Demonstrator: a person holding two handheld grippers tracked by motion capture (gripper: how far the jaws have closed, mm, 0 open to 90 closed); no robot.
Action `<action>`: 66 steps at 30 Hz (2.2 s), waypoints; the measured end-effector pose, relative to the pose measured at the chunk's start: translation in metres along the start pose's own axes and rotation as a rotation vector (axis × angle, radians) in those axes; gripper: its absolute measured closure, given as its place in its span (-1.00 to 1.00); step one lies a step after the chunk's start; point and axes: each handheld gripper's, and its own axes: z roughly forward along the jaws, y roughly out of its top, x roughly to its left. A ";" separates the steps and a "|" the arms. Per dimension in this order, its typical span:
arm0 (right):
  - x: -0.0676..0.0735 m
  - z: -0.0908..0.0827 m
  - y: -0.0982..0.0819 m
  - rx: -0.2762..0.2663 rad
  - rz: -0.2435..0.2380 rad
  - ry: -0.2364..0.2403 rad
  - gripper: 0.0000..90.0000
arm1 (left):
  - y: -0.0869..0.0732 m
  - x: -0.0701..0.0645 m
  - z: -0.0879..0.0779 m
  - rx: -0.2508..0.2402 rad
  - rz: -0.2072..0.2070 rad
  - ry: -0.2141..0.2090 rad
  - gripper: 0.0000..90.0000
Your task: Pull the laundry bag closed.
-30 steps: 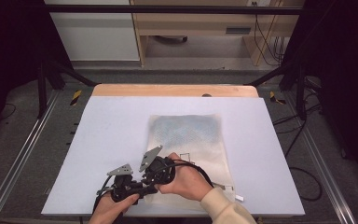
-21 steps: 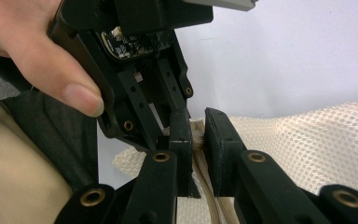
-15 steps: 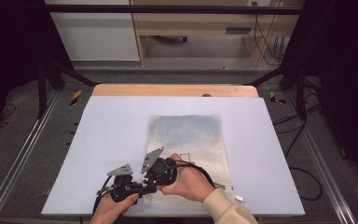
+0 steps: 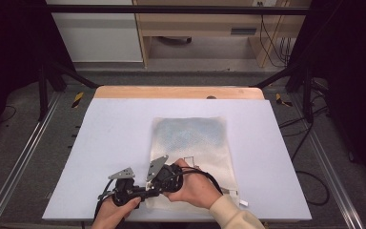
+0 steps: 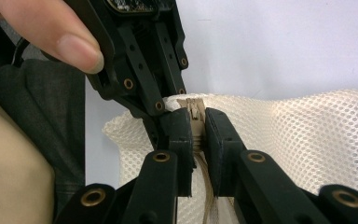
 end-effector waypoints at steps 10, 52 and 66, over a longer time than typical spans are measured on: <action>0.001 -0.001 -0.004 0.023 -0.026 -0.027 0.83 | 0.000 0.000 -0.002 -0.002 -0.003 0.008 0.93; 0.006 -0.004 -0.034 -0.081 0.009 -0.047 0.82 | 0.002 -0.007 0.000 0.015 0.056 0.044 0.92; 0.006 -0.007 -0.039 -0.074 0.015 -0.051 0.83 | 0.002 -0.008 0.000 0.015 0.059 0.036 0.93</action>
